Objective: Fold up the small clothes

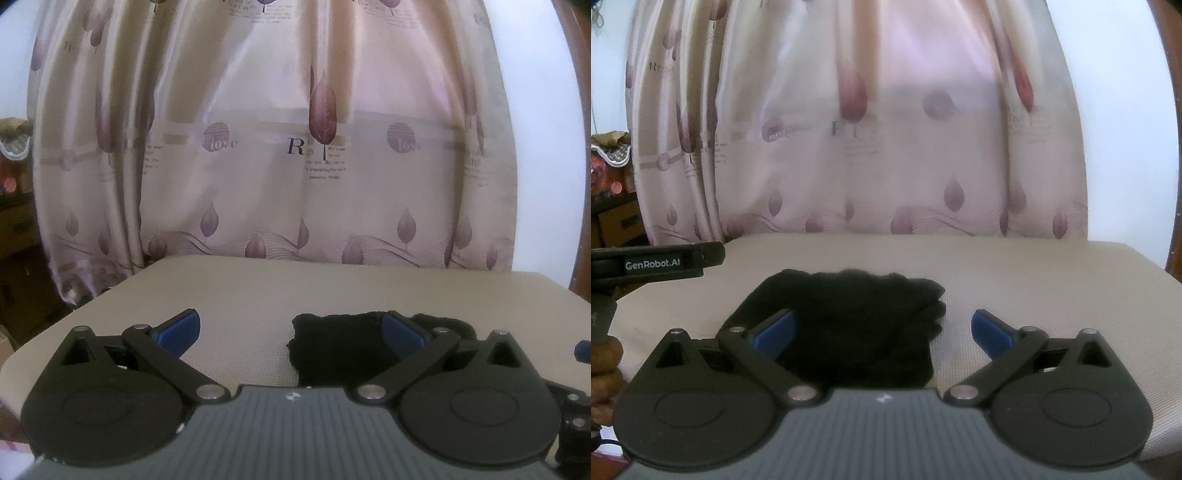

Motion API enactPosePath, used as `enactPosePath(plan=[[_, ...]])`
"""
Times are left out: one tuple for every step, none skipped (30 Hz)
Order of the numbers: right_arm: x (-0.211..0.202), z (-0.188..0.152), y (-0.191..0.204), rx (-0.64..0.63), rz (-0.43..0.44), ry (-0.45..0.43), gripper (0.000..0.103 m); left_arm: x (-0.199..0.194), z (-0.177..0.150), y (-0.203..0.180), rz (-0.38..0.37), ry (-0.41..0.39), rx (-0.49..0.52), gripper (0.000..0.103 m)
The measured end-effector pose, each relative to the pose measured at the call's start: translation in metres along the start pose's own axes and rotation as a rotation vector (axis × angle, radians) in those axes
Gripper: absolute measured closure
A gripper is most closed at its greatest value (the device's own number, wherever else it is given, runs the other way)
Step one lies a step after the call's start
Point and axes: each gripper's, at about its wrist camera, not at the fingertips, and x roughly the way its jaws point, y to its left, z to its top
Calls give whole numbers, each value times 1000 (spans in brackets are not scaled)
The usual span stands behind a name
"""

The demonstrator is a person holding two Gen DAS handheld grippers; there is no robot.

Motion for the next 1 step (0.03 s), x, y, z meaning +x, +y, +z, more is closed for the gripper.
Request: enactPosePath(plan=[[0,0,0,-2,-1,0,0,0,0,0,0,0,-4,0]])
